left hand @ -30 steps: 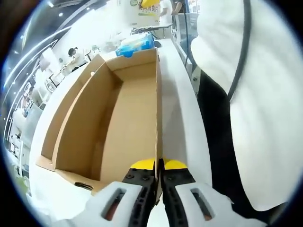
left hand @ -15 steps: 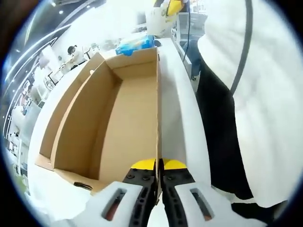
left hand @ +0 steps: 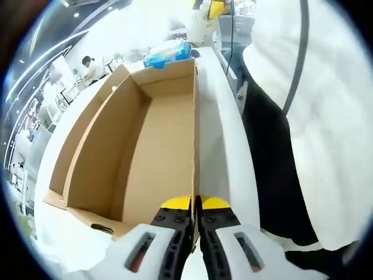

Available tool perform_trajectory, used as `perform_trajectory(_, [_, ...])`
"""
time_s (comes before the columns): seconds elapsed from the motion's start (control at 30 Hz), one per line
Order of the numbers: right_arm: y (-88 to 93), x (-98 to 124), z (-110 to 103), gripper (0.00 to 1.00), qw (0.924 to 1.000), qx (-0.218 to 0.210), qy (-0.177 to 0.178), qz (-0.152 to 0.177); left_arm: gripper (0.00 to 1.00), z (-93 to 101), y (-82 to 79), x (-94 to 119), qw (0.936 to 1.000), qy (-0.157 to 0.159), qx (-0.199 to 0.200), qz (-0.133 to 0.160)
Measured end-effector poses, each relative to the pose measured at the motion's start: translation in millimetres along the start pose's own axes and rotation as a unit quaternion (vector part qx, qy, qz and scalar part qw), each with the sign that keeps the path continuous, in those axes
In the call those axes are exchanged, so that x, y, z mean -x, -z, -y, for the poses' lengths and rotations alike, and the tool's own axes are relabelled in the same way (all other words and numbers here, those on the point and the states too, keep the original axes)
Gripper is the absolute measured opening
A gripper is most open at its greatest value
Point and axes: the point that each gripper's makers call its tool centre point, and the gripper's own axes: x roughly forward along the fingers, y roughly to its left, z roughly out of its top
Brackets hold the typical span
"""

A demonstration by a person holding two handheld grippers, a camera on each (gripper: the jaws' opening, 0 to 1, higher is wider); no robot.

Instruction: Operate the shoe box by opening the lid, removing the specified soft item, and placing it in the target area until the item is outside and the box remains undamaged.

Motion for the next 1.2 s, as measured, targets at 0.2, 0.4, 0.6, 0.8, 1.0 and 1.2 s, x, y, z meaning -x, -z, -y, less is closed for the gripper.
perform_trajectory(0.2, [5.3, -2.2, -4.4, 0.19, 0.9999, 0.002, -0.012, -0.007, 0.02, -0.5, 1.9, -0.4, 1.0000, -0.002, 0.000, 0.001])
perform_trajectory(0.4, [9.4, 7.7, -0.7, 0.19, 0.9999, 0.001, -0.010, -0.006, 0.02, -0.7, 1.4, -0.3, 1.0000, -0.004, 0.001, 0.000])
perform_trajectory(0.6, [32.6, 18.4, 2.0, 0.19, 0.9982, 0.023, -0.001, -0.056, 0.02, -1.0, 5.1, -1.4, 1.0000, -0.005, 0.002, -0.001])
perform_trajectory(0.8, [51.8, 18.5, 2.7, 0.19, 0.9952, 0.046, -0.008, -0.086, 0.02, -1.0, 6.3, -2.0, 1.0000, -0.005, 0.005, -0.002])
perform_trajectory(1.0, [55.6, 3.8, -3.6, 0.19, 0.9950, 0.056, -0.022, -0.079, 0.03, -2.0, 10.5, -3.7, 1.0000, -0.008, 0.005, -0.003])
perform_trajectory(1.2, [64.1, -12.2, -8.5, 0.19, 0.9920, 0.082, -0.022, -0.094, 0.03, -1.1, 11.0, -4.1, 0.9999, -0.014, 0.004, -0.007])
